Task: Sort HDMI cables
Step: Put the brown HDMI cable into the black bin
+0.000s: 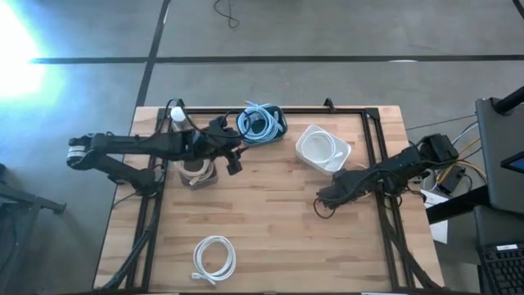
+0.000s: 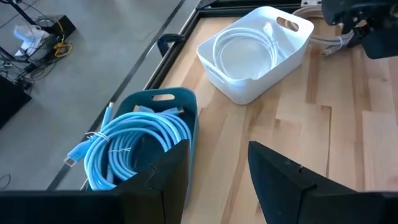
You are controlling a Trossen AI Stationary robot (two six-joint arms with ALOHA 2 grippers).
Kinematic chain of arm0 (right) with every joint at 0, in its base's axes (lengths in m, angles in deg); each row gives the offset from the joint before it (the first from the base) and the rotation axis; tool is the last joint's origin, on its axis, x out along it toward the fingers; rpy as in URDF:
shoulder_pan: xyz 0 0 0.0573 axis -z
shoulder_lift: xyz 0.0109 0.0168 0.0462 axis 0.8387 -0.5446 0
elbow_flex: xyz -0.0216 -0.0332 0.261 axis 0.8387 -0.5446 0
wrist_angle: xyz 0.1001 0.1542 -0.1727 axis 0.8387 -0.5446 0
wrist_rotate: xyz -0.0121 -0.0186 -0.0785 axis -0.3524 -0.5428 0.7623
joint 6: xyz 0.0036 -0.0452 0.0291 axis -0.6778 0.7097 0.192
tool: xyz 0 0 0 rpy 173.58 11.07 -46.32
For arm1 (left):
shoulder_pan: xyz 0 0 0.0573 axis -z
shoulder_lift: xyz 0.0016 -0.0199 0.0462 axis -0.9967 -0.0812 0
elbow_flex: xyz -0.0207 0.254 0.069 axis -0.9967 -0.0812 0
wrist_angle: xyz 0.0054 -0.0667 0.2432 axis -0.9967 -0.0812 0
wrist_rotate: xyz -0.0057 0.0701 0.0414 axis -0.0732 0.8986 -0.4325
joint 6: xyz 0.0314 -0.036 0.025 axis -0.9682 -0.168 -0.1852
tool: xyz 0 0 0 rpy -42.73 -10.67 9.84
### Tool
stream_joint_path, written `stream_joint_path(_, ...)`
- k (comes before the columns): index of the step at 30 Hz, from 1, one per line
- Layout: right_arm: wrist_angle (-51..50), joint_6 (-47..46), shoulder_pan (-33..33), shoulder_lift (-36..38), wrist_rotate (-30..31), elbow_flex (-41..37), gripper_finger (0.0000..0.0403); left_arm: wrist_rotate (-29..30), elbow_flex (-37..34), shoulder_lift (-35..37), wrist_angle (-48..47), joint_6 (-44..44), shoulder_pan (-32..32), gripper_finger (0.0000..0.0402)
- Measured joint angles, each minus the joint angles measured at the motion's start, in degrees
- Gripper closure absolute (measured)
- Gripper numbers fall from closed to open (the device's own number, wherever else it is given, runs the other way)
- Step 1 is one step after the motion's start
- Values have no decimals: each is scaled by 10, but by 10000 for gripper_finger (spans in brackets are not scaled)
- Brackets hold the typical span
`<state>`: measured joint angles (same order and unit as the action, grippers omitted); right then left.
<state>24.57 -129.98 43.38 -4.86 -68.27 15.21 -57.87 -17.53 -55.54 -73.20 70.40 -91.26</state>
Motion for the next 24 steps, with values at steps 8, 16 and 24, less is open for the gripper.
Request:
stream_joint_path(8, 11, 111, 0, 0, 38, -6, 252, -18, 0, 0, -1, 18, 0, 234)
stream_joint_path(16, 22, 185, 0, 0, 33, -5, 267, -29, 0, 0, -1, 37, 0, 234)
stream_joint_path(24, 45, 205, 0, 10, -39, 32, 351, -32, -5, 1, -6, 66, 0, 234)
